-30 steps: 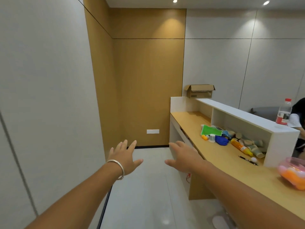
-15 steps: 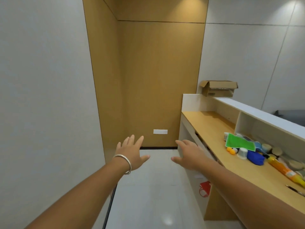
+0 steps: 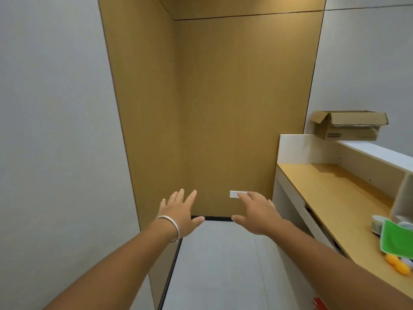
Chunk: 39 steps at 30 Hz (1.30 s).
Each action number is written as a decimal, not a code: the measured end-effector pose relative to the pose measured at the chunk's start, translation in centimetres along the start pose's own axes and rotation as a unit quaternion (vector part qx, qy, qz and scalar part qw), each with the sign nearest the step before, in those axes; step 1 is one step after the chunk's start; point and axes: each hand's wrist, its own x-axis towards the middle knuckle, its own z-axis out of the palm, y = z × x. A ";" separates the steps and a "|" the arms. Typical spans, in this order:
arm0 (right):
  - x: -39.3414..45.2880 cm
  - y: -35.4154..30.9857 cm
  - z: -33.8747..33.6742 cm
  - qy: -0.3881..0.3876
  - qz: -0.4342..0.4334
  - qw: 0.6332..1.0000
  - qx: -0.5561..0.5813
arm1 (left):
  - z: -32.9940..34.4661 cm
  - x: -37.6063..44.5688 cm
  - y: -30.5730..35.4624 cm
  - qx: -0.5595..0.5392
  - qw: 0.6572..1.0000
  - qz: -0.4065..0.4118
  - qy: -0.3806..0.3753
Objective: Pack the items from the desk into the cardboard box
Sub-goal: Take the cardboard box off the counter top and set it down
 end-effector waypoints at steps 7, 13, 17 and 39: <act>14.6 6.2 0.5 0.015 0.012 1.000 0.007 | 0.7 15.4 2.1 0.000 1.000 0.015 0.026; 22.5 11.1 2.8 0.017 0.034 0.999 0.023 | 3.2 27.6 4.1 0.003 1.000 0.024 -0.001; 28.8 15.6 3.7 0.025 0.062 0.998 0.010 | 5.5 36.7 6.6 0.008 0.998 0.060 -0.001; 69.7 39.6 5.7 0.063 0.197 0.977 -0.041 | 11.1 87.3 20.6 -0.038 0.975 0.217 0.019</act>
